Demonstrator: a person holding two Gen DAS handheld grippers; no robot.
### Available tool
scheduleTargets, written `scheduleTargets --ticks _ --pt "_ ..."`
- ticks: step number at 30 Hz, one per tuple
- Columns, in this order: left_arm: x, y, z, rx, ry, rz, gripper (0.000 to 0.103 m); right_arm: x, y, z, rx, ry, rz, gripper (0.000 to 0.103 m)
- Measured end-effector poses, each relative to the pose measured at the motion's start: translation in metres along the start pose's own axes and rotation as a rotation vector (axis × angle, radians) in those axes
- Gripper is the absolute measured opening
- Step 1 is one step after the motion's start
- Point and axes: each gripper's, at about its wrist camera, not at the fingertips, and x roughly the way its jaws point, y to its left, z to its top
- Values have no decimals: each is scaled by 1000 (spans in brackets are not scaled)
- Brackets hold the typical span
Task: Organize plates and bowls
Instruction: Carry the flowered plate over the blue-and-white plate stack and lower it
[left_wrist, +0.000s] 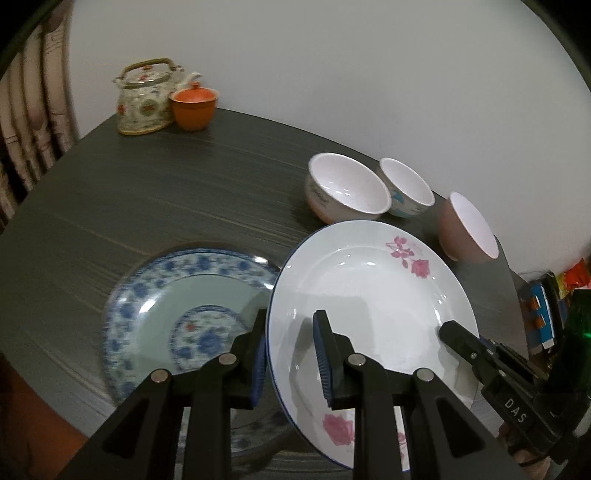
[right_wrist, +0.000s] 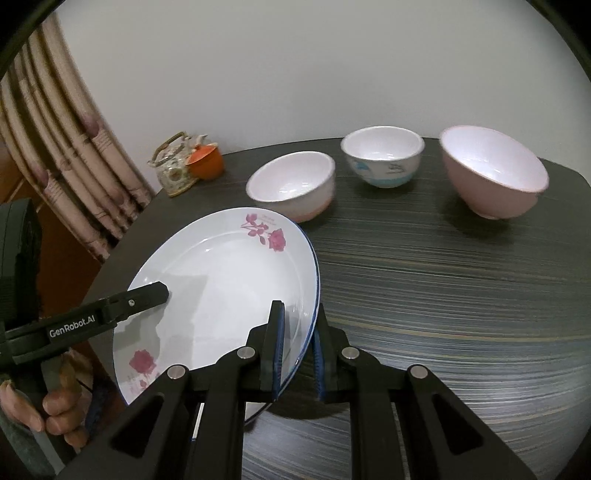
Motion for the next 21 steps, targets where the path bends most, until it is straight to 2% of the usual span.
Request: scheduleTargets --ticks 11,21 --pt "-20 58 4 -76 -18 72 23 30 56 7 -40 40 81 14" --pt "-10 98 -2 -146 23 105 23 62 87 3 -70 101 104 14"
